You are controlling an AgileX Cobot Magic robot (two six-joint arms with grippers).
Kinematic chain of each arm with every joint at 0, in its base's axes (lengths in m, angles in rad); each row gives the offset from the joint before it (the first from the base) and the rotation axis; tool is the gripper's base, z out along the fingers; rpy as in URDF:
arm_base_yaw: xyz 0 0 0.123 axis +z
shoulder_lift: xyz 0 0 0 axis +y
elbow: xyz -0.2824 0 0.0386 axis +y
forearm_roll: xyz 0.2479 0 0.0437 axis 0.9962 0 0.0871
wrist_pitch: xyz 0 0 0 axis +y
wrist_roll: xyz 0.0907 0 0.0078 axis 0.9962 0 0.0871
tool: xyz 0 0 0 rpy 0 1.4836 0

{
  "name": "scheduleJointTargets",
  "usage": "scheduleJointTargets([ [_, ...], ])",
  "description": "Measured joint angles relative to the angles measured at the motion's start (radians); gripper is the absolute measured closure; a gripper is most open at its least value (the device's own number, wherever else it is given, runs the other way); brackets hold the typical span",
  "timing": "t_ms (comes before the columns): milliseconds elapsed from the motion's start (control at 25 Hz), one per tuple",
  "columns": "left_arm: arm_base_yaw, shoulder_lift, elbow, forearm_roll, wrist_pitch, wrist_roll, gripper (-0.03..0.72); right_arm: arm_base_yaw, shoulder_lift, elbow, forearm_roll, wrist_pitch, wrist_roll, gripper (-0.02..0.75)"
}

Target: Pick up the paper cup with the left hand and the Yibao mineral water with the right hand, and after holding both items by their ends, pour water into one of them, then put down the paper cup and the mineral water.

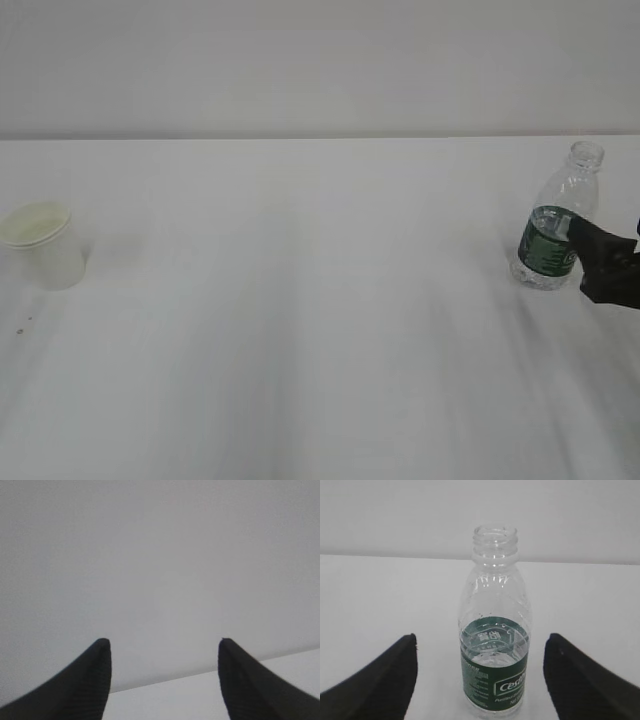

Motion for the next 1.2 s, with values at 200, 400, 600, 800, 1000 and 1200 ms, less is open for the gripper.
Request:
scheduleJointTargets([
  [200,0.0,-0.066,0.0,-0.002,0.046,-0.068,0.201,0.0,-0.04,0.024,0.0,0.0,0.008,0.146],
  [400,0.0,-0.101,0.002,-0.003,0.064,-0.136,0.201,0.0,-0.078,0.04,0.0,0.0,0.018,0.146],
  [600,0.0,-0.109,0.002,-0.005,0.07,-0.152,0.202,0.0,-0.111,0.041,0.0,0.0,0.024,0.146],
  [800,0.0,-0.109,0.002,-0.005,0.071,-0.155,0.204,0.0,-0.163,0.041,-0.002,0.01,0.026,0.146],
  [1000,0.0,-0.134,0.002,-0.019,0.098,-0.155,0.204,0.0,-0.21,0.041,-0.004,0.054,0.026,0.146],
  [1200,0.0,-0.194,0.004,-0.035,0.158,-0.155,0.204,0.0,-0.254,0.042,-0.006,0.094,0.035,0.145],
])
